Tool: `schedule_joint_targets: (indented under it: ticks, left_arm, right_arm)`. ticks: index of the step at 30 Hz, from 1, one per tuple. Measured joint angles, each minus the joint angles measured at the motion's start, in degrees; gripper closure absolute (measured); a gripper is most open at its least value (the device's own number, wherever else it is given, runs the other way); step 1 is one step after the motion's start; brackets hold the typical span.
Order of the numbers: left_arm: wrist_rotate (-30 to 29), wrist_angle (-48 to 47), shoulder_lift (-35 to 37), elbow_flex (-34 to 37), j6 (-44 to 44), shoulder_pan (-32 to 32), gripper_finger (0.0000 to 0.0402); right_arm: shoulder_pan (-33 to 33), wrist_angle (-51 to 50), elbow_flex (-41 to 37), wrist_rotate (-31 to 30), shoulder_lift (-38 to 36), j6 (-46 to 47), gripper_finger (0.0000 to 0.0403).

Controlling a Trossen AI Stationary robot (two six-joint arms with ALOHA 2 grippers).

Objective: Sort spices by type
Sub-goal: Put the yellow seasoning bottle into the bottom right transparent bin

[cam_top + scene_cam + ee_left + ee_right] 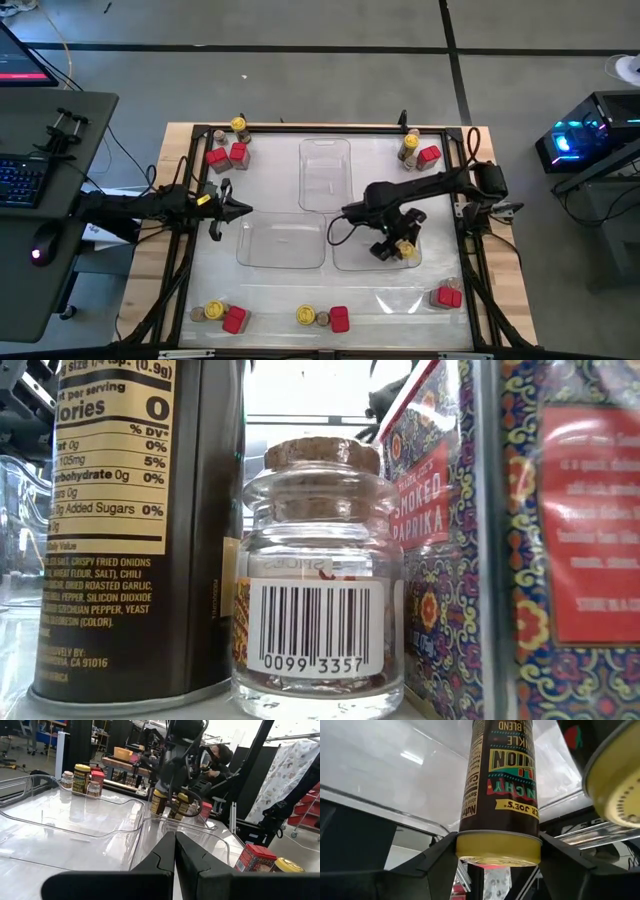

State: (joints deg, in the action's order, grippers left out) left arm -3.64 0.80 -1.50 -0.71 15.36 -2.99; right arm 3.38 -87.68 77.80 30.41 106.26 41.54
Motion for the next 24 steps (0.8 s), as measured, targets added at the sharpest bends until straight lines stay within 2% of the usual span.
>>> schedule_joint_targets:
  ticks: [10,24]
  left_arm:
    - [0.0,0.0,0.0,0.0,-0.01,-0.01,0.0401]
    - [0.0,0.0,0.0,0.0,0.0,0.01,0.0401]
  right_arm:
    - [0.8,-0.22,2.29,-0.13,0.0,-2.07,0.0153]
    - [0.85,-0.32,-0.31,-0.3,0.0,-3.84,0.0151]
